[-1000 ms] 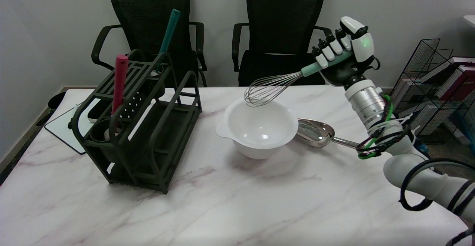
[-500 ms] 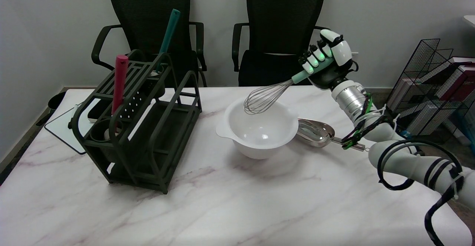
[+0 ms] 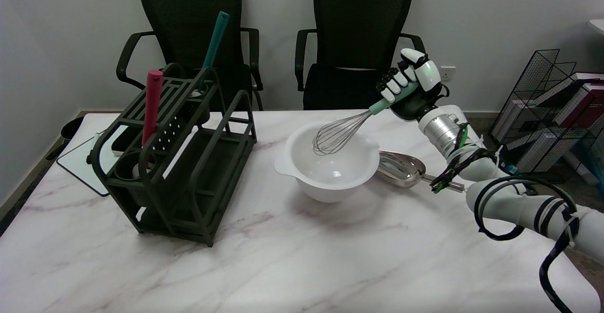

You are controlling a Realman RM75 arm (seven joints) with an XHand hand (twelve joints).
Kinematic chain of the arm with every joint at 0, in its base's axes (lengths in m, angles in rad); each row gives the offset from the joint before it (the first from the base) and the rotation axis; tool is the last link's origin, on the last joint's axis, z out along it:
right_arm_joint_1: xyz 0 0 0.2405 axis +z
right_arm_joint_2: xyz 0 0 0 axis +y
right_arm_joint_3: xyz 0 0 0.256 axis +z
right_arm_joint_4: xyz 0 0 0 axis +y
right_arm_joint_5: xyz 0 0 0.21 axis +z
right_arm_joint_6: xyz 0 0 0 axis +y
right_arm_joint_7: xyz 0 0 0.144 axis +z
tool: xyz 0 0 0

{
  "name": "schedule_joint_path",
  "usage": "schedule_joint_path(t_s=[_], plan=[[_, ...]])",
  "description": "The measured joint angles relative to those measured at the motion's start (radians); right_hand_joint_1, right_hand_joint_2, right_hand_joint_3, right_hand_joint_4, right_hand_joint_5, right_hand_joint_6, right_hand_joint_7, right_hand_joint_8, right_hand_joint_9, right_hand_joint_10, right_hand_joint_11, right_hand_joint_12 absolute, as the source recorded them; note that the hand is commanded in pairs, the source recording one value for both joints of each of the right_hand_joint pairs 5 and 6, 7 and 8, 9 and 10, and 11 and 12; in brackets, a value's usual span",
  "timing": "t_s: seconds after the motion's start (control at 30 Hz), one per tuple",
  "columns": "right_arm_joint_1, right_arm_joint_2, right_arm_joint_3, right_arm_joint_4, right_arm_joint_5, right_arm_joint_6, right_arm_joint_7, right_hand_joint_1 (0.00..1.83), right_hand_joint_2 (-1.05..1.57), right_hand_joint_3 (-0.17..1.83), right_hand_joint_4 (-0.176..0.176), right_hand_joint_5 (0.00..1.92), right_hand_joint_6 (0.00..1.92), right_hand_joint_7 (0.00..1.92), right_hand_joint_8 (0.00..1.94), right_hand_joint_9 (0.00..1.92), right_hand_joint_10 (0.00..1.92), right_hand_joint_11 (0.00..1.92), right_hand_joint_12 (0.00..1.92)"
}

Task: Place the whisk into the mixing bowl.

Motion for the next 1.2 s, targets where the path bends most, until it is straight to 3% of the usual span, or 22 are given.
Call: schedule_joint_path(t_s=[0.47,0.7,0.97,1.0,1.1,1.17,1.2], plan=[[-0.035,0.011,-0.038,0.016,-0.005,0.009,0.016,0.87,1.51,1.03,0.0,1.92,1.92,1.92,1.92,1.92,1.92,1.85,1.85],[-0.046,0.012,-0.058,0.019,-0.008,0.018,0.02,0.82,1.51,0.96,0.0,1.81,1.81,1.83,1.83,1.82,1.82,1.55,1.55],[-0.056,0.008,-0.078,0.02,-0.01,0.034,0.022,0.83,1.46,0.94,0.0,1.74,1.74,1.8,1.8,1.79,1.79,1.53,1.53],[-0.058,0.007,-0.08,0.02,-0.01,0.036,0.022,0.83,1.43,0.94,0.0,1.69,1.69,1.78,1.78,1.77,1.77,1.51,1.51],[-0.063,0.005,-0.085,0.021,-0.011,0.045,0.022,0.89,1.08,1.05,0.0,1.26,1.26,1.57,1.57,1.56,1.56,1.21,1.21],[-0.065,0.003,-0.088,0.022,-0.011,0.052,0.022,0.98,0.78,1.21,0.0,0.87,0.87,1.23,1.23,1.09,1.09,0.91,0.91],[-0.067,0.003,-0.089,0.023,-0.011,0.056,0.022,0.99,0.76,1.23,0.0,0.81,0.81,1.14,1.14,0.96,0.96,0.82,0.82]])
